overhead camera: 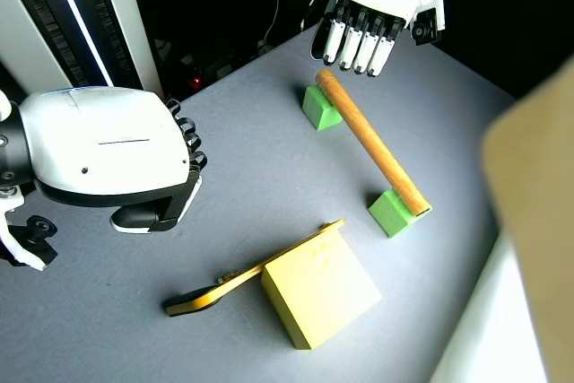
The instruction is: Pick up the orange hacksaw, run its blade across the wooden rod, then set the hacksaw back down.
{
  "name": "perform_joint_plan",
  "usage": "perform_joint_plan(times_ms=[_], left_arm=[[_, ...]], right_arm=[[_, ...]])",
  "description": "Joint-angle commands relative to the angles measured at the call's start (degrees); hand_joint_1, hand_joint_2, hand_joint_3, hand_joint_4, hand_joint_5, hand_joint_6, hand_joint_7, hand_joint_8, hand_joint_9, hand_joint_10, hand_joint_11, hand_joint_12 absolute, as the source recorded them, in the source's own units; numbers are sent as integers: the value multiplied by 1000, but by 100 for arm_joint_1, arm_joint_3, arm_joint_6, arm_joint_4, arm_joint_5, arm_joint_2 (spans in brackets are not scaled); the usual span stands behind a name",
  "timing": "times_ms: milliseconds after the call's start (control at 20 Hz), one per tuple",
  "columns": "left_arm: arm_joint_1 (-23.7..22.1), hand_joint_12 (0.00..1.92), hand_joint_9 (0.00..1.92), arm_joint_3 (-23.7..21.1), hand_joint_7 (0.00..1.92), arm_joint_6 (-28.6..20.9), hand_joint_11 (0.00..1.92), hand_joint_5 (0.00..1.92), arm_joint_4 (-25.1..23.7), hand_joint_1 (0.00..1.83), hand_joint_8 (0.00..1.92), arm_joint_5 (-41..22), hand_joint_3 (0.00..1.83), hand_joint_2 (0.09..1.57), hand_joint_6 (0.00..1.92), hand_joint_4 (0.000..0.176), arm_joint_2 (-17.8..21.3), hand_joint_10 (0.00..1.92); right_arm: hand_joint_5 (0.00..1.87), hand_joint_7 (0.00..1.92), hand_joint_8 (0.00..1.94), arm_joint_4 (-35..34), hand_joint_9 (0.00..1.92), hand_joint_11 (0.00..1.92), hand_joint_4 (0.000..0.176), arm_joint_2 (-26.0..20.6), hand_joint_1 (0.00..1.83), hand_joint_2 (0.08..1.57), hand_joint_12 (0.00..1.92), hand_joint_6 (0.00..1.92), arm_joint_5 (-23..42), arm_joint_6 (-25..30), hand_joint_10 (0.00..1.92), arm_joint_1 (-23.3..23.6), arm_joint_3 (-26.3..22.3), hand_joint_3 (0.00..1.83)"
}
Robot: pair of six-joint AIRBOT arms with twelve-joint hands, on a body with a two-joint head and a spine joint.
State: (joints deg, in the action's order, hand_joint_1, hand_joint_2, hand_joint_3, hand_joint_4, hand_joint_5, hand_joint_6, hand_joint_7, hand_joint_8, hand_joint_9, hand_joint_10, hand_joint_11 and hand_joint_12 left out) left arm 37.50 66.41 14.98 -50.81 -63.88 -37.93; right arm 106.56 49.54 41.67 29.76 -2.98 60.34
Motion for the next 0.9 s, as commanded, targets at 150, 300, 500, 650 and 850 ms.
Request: perform_joint_plan(times_ms=[150, 300, 500, 650, 850], left_arm=[[-61, 365, 174, -6, 198, 17, 0, 227, 442, 193, 1, -460, 4, 1153, 2, 10, 64, 6], [-48, 418, 204, -9, 225, 17, 0, 244, 499, 208, 3, -461, 0, 1151, 1, 13, 69, 6], [-21, 416, 194, 34, 214, 17, 0, 239, 502, 183, 0, -477, 0, 1152, 0, 13, 87, 0], [-24, 363, 186, 34, 202, 17, 0, 236, 502, 215, 2, -467, 0, 1149, 0, 11, 117, 1], [-41, 403, 197, -101, 215, 17, 0, 244, 492, 215, 4, -283, 0, 1148, 4, 15, 154, 2]], right_arm=[[81, 87, 4, -337, 94, 0, 0, -26, 206, 1158, 536, 10, -34, 17, 11, 85, -26, 12], [124, 111, 3, -328, 120, 0, 0, -26, 207, 1160, 632, 7, -34, 17, 6, 83, -26, 0], [105, 100, 4, -317, 106, 0, 0, -26, 173, 1180, 580, 3, -97, 118, 1, 69, -29, 4], [102, 103, 2, -317, 103, 0, 0, -95, 215, 1172, 560, 2, -301, 1474, 2, -39, -28, 1], [91, 92, 0, -318, 101, 0, 0, -347, 186, 1197, 501, 1, -763, 2735, 2, -86, -18, 5]])
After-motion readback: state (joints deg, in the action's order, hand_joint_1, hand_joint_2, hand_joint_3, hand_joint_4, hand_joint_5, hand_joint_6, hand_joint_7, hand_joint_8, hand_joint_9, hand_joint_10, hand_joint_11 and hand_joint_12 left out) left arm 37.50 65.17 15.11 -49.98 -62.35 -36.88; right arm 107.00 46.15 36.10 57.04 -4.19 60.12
